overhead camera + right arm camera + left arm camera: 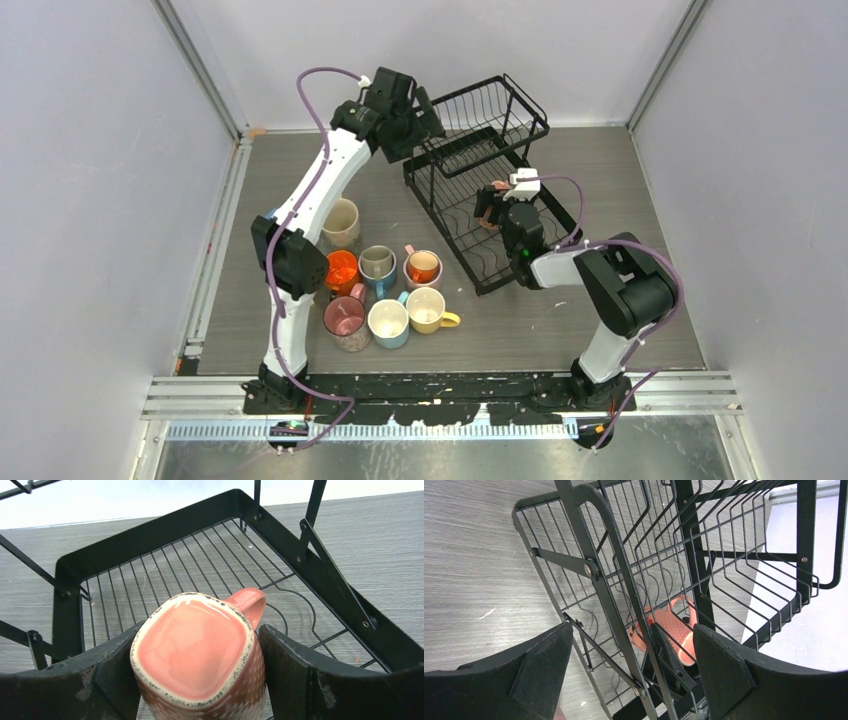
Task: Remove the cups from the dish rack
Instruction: Unload the cup from the dish rack.
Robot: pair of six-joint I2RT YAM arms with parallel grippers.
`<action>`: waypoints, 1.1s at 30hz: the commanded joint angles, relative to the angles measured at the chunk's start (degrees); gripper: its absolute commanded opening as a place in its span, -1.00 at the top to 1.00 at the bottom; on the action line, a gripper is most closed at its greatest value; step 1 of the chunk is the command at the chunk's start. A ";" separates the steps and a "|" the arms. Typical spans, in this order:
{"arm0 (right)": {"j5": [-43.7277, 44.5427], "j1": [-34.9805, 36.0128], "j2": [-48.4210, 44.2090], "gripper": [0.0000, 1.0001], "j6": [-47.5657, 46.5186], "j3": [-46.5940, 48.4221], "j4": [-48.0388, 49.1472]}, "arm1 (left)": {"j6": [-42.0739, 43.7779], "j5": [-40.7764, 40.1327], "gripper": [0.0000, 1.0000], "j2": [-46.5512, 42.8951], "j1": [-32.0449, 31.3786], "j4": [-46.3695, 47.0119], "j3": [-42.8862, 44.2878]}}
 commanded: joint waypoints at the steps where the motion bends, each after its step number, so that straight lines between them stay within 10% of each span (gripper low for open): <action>1: 2.12 0.85 -5.29 0.31 1.26 0.32 3.52 | 1.85 0.53 -0.83 -3.17 0.78 1.84 2.10; 17: 10.44 2.43 -17.29 0.46 8.02 1.15 -14.93 | 4.41 4.33 -0.90 -12.22 2.03 7.29 -5.19; 33: 9.63 2.45 -36.36 0.54 19.28 6.16 -46.37 | 0.06 12.56 -0.89 -33.49 2.30 20.13 -31.76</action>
